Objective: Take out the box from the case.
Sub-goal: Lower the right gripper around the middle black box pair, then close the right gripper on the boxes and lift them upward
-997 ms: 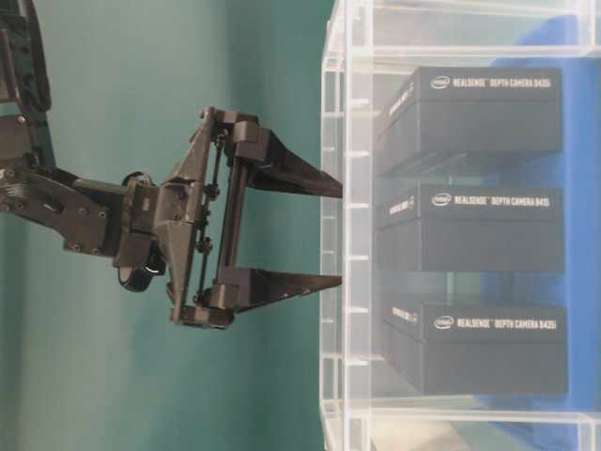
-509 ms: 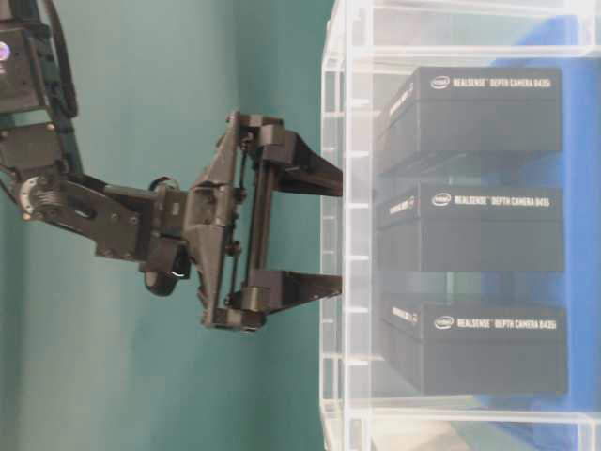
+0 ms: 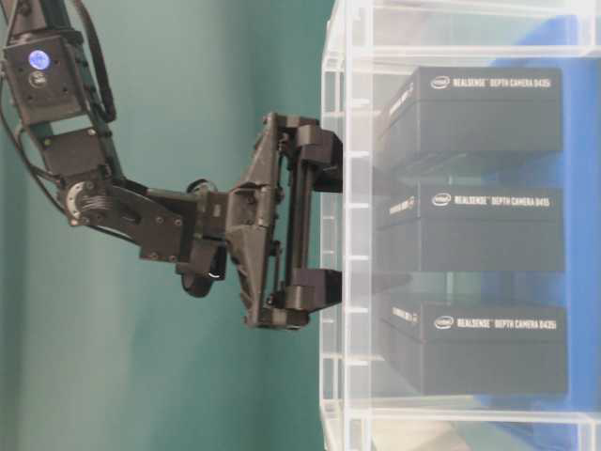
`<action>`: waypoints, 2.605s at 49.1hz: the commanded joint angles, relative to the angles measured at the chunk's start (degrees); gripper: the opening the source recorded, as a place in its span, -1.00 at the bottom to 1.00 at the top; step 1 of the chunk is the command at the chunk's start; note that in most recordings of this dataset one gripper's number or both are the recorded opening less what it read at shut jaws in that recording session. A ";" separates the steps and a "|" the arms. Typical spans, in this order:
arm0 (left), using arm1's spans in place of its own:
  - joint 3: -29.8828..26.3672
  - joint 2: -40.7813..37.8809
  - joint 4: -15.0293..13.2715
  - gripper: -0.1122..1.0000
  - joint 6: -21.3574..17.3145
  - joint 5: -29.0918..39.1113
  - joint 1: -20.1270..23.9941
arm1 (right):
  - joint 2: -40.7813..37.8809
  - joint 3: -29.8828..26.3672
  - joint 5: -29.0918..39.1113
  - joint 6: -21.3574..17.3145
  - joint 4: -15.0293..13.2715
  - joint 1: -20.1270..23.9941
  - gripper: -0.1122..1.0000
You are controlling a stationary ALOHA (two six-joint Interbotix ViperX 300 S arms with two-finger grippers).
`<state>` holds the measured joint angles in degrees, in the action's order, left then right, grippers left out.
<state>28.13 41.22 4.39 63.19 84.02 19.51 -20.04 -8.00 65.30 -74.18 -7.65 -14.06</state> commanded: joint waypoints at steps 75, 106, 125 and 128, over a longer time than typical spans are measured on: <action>0.62 1.05 0.26 0.86 0.00 -0.18 0.18 | -1.05 -1.23 2.20 -4.57 0.62 0.26 0.40; 0.53 1.05 0.18 0.86 0.26 -0.18 0.18 | 3.60 -7.47 11.16 -4.92 0.18 0.26 0.40; 0.53 1.05 0.09 0.86 0.62 -0.26 0.18 | 7.65 -14.41 20.92 -4.48 0.18 0.44 0.40; 0.44 1.05 0.09 0.86 0.62 -0.18 0.18 | 8.00 -15.38 21.80 -4.39 0.18 0.53 0.40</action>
<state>29.36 42.36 4.39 63.81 84.02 19.51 -15.38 -20.65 86.13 -78.66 -7.21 -13.80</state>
